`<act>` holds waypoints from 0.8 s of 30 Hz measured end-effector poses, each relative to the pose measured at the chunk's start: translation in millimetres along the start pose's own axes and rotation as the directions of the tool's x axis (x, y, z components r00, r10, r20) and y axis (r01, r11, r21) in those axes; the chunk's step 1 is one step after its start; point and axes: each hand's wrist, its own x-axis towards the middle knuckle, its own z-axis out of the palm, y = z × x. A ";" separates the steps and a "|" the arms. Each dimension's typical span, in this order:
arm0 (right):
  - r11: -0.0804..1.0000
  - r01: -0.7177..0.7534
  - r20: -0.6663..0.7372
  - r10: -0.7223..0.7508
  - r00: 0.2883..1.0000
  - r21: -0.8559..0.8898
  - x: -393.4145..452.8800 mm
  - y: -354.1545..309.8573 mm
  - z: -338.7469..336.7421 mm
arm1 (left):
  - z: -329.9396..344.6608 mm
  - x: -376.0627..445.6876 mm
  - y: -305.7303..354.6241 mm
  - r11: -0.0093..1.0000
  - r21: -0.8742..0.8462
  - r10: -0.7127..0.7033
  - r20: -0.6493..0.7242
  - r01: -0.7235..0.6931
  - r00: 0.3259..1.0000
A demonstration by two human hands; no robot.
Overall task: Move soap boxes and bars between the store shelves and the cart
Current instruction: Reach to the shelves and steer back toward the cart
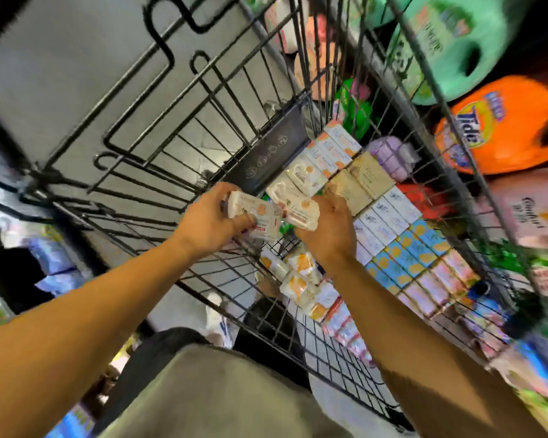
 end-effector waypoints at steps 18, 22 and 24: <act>0.981 -0.069 -0.496 0.151 0.855 0.179 -312.9 -18.1 -25.2 | -28.0 -257.2 -55.8 0.845 -0.345 0.437 0.004 -0.409 0.900; 0.982 -0.072 -0.583 0.163 0.796 0.176 -383.6 -4.8 -38.1 | -10.5 -308.6 -51.3 0.814 -0.357 0.515 0.078 -0.459 0.854; 0.977 -0.084 -0.625 0.191 0.756 0.197 -418.9 7.1 -46.4 | 3.7 -330.4 -43.8 0.807 -0.342 0.546 0.119 -0.481 0.830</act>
